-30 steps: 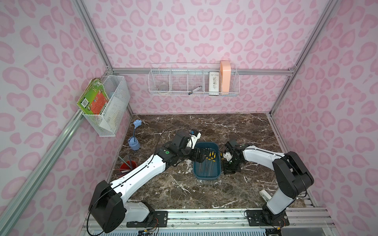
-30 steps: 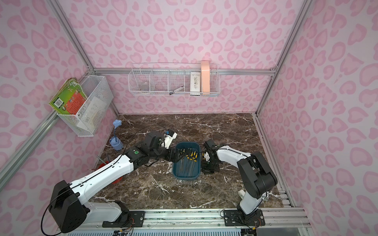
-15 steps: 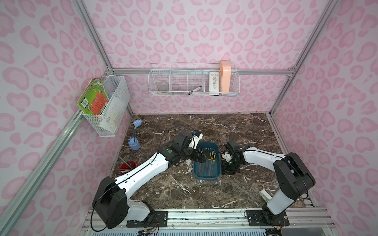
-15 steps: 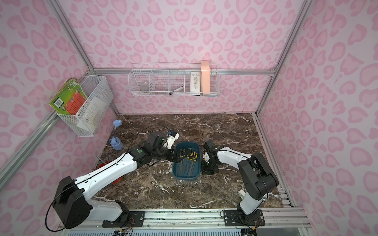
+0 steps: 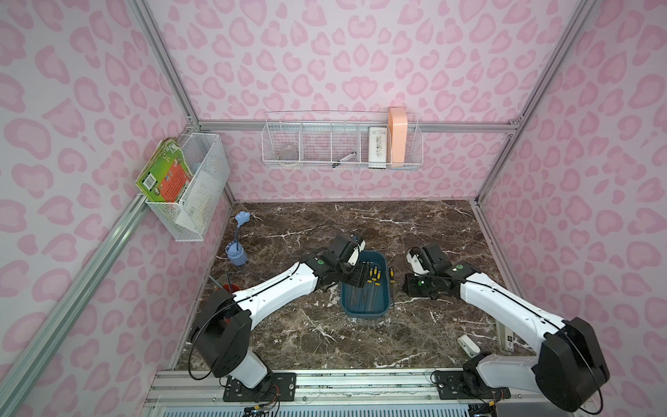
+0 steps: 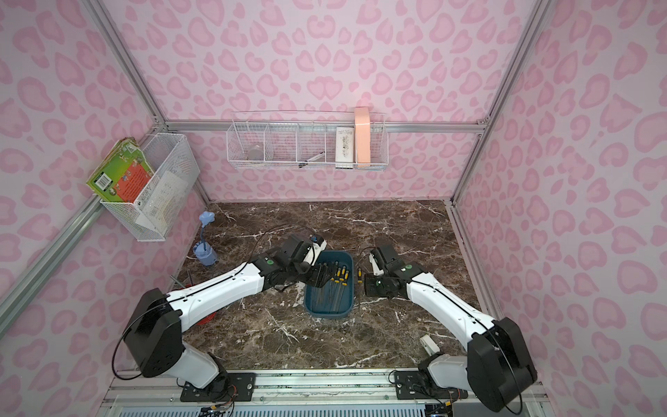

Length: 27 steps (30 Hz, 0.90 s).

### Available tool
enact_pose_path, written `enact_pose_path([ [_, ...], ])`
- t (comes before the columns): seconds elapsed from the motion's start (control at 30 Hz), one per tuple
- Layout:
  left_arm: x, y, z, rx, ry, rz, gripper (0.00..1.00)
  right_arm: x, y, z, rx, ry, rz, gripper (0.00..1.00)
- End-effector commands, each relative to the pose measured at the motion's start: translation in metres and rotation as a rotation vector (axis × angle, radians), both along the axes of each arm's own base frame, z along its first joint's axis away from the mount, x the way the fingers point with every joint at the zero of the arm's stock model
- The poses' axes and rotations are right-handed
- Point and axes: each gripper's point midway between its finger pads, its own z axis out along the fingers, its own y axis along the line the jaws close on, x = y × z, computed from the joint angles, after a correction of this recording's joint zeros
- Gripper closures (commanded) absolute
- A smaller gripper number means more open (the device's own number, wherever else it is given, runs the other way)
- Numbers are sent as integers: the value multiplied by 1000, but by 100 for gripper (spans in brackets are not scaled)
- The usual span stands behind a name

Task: Take the file tool out of the storage box
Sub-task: Place the file tool at the center of the board.

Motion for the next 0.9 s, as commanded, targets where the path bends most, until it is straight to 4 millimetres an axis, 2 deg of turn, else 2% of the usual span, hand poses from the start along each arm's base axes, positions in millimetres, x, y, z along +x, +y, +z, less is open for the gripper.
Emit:
enact_pose_path([
  [0.0, 12, 0, -15, 76, 12, 23, 33, 15, 5, 29, 85, -160, -24, 80],
  [0.07, 13, -9, -22, 83, 23, 6, 33, 20, 4, 42, 123, -248, -34, 81],
  [0.23, 32, -13, -52, 218, 59, 37, 36, 22, 2, 51, 192, -384, -48, 81],
  [0.37, 39, -15, -69, 265, 91, 43, 44, 21, 5, 48, 213, -401, -21, 81],
  [0.4, 45, -21, -65, 260, 86, 40, 44, 21, 5, 47, 210, -400, -18, 81],
  [0.57, 51, -32, -79, 250, 106, 33, 47, 24, 7, 37, 206, -391, -2, 81],
  [0.73, 53, -27, -90, 293, 127, 40, 55, 26, 3, 28, 198, -367, -1, 81],
  [0.87, 53, -31, -90, 277, 132, 30, 62, 27, 2, 25, 201, -361, 0, 81],
])
